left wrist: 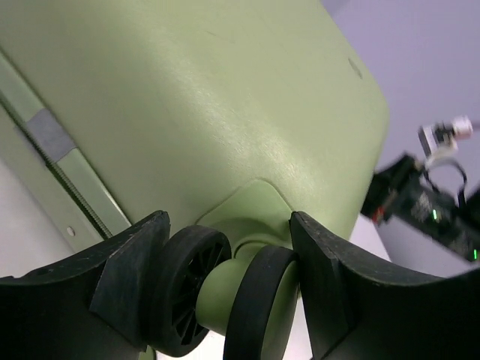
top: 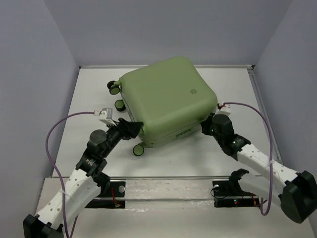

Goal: Pack the luggage

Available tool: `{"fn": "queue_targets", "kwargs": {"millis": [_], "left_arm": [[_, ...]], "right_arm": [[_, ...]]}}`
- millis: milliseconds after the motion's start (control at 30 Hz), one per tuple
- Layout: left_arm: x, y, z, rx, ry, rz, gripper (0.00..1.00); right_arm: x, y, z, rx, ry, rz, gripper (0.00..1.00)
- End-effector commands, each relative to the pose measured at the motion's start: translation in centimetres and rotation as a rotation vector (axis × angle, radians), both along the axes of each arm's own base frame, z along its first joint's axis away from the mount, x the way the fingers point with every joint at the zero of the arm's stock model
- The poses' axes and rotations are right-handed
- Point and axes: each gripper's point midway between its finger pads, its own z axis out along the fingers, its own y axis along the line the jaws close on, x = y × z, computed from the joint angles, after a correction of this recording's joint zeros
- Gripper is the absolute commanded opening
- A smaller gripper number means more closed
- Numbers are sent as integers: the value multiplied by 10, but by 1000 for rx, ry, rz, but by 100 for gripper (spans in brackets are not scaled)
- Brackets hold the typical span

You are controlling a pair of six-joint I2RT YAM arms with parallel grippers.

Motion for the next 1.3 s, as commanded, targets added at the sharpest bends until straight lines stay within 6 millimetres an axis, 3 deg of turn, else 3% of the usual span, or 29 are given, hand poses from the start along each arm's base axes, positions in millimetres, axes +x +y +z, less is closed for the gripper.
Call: {"fn": "queue_targets", "kwargs": {"millis": [0,167,200,300,367,400,433,533,600,633,667,733,767,833,933,1067,1267], "left_arm": [[-23,-41,19,42,-93,-185,6],[-51,-81,26,68,-108,-319,6],[-64,-94,33,68,-127,-377,6],[-78,-115,32,88,-124,-453,6],[-87,-130,40,95,-138,-504,6],[-88,-137,47,94,-149,-517,6],[-88,-138,55,78,-162,-520,6],[-84,-147,69,62,-184,-522,6],[-80,-154,73,64,-184,-524,6],[-78,-157,76,63,-186,-525,6],[-75,-162,72,71,-169,-524,6],[-74,-168,80,52,-177,-534,6],[-73,-172,76,54,-164,-540,6],[-71,-178,77,45,-160,-542,6],[-68,-179,78,35,-159,-536,6],[-67,-180,77,33,-151,-528,6],[-64,-174,73,40,-142,-498,6]], "right_arm": [[41,41,68,49,-189,224,7],[79,66,86,44,-212,329,7],[84,69,89,49,-214,346,7],[102,73,96,50,-209,376,7],[98,74,95,39,-176,399,15],[87,71,98,47,-181,403,28],[81,68,98,51,-186,402,35],[42,59,80,77,-155,439,48],[17,62,69,125,-133,499,49],[-2,69,74,149,-159,546,48],[-17,71,52,162,-130,576,46],[-47,83,50,206,-150,669,35],[-56,84,37,217,-140,684,30],[-68,88,32,261,-170,709,24],[-74,90,26,284,-198,742,25],[-60,94,15,244,-196,728,46],[-37,99,22,192,-281,717,49]]}}
